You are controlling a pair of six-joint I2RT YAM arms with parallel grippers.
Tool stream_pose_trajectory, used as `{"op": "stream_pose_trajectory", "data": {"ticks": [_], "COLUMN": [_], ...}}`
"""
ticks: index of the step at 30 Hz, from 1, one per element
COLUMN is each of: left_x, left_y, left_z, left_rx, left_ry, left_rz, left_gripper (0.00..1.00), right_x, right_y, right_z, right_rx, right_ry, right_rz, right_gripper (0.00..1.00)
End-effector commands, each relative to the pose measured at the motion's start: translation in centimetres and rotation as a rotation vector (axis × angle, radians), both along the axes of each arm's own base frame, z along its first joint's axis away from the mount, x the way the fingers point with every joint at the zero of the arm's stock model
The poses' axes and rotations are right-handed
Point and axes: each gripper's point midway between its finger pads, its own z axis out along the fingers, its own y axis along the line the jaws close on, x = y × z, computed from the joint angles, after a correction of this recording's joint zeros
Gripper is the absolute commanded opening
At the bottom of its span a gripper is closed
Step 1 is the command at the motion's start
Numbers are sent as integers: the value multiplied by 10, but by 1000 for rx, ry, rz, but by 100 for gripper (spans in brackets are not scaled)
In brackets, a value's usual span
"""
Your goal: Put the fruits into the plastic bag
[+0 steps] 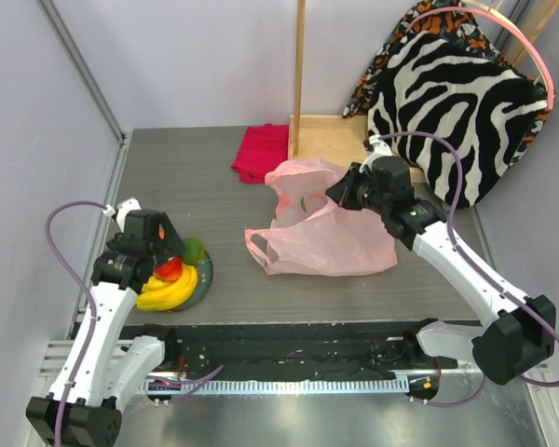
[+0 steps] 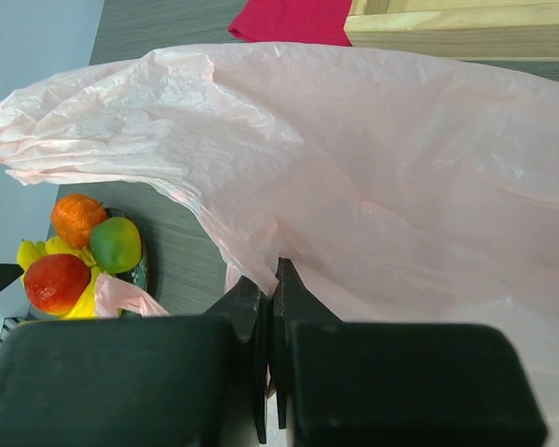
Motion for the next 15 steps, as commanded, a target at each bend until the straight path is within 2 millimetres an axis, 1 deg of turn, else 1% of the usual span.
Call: {"op": "stream_pose_trajectory", "data": {"ticks": [1,8,12,15], "left_x": [9,10,10,12], "left_y": [1,7,7,3], "left_z": [-14,-23,-30,-37], "left_rx": [-62,-83,-87,-107], "left_ry": [-15,-9,35,57], "left_rz": [8,38,43,27], "left_gripper": [100,100,100,100], "right_x": [2,1,-1,-2], "right_y": [0,0,1,-1], "right_z": [25,26,29,30], "right_rx": [47,55,62,63], "right_ry": [-73,-74,-80,-83], "right_rz": [0,1,7,4], "right_gripper": [1,1,1,1]}}
